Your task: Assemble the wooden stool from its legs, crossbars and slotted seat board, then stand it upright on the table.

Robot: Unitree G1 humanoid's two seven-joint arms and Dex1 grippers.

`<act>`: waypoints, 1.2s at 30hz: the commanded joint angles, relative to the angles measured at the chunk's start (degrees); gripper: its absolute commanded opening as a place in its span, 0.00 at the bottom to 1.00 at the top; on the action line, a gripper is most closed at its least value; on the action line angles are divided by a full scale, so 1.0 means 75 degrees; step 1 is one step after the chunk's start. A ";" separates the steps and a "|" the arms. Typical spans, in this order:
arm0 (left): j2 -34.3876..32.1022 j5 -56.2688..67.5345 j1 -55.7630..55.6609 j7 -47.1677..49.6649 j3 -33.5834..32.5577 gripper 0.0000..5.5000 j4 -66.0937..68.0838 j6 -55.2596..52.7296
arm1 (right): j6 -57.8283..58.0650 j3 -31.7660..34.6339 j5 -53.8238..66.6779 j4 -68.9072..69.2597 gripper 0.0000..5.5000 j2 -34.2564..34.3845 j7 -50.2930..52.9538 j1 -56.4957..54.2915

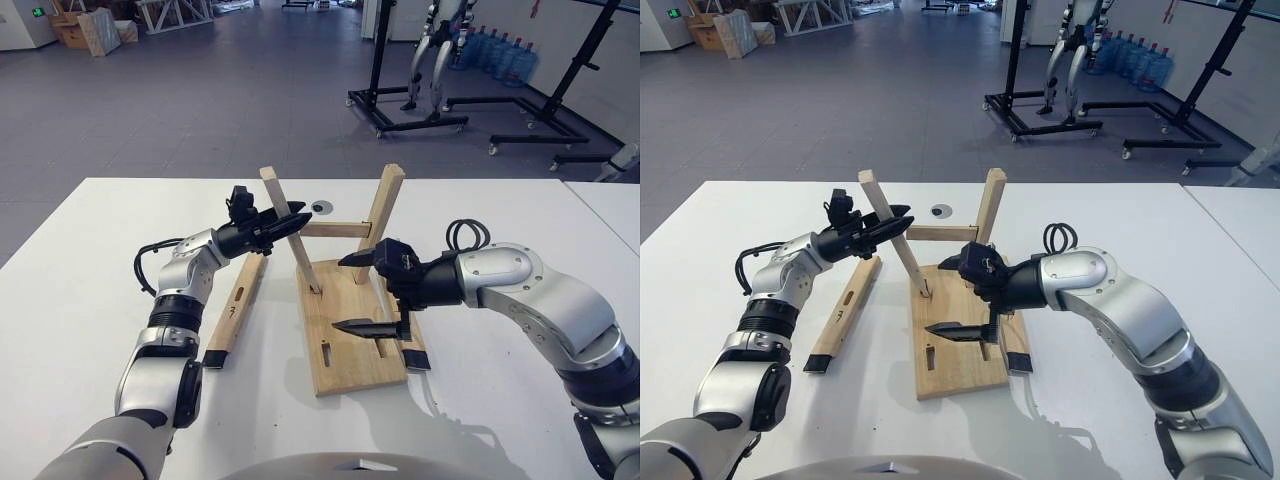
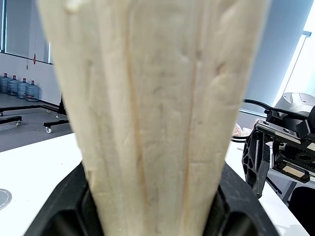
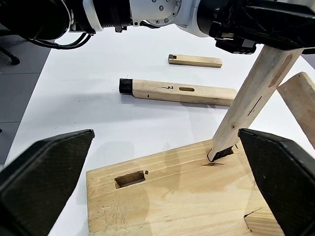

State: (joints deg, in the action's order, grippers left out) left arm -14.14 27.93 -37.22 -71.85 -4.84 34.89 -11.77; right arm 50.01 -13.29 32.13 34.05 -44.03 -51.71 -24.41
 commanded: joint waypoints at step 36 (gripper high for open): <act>-0.0481 -0.0363 -0.0435 -0.0082 0.0108 0.37 0.0170 0.0152 | 0.0203 -0.0010 0.0130 0.0086 0.98 0.0034 0.0178 -0.0092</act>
State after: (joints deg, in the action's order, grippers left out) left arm -16.62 26.11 -39.19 -72.42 -4.16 36.37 -10.32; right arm 51.11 -13.34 32.80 34.24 -44.03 -50.47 -24.41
